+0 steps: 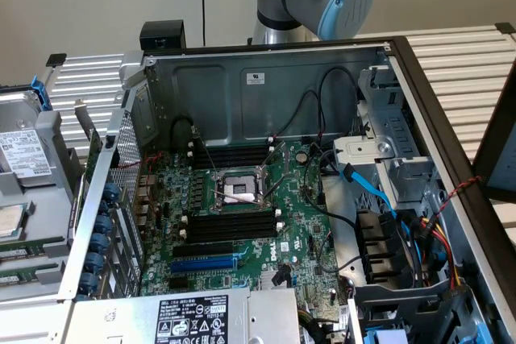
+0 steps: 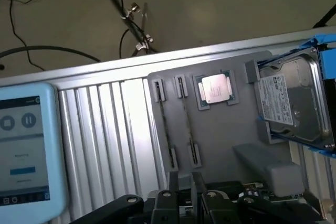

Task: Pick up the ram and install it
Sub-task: 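Reach for the ram, then pick up the ram and move it above insertion slot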

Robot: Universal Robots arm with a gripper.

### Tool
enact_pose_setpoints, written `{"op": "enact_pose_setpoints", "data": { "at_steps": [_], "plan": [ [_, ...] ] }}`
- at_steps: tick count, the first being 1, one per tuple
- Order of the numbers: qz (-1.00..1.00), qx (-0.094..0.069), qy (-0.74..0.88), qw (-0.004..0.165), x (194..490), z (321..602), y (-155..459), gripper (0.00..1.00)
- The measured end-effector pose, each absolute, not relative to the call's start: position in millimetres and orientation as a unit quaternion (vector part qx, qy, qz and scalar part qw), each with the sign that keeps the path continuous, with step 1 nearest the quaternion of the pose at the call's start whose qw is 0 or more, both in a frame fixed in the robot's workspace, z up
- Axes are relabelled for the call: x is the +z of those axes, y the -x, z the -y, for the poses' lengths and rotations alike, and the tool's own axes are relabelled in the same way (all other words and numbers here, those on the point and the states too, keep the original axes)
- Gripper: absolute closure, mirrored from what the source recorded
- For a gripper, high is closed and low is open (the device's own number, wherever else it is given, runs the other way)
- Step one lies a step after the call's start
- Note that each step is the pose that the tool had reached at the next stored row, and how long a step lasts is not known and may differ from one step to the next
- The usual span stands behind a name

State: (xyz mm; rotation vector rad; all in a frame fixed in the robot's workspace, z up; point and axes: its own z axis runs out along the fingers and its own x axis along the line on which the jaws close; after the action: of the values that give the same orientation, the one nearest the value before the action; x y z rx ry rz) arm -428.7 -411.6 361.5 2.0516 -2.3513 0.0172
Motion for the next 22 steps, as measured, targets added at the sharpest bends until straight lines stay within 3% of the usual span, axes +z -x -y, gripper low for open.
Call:
{"op": "enact_pose_setpoints", "data": {
  "at_steps": [22],
  "plan": [
    [0.720, 0.006, -0.694, 0.010, 358.7, 411.6, 430.7, 0.76]
  ]
}}
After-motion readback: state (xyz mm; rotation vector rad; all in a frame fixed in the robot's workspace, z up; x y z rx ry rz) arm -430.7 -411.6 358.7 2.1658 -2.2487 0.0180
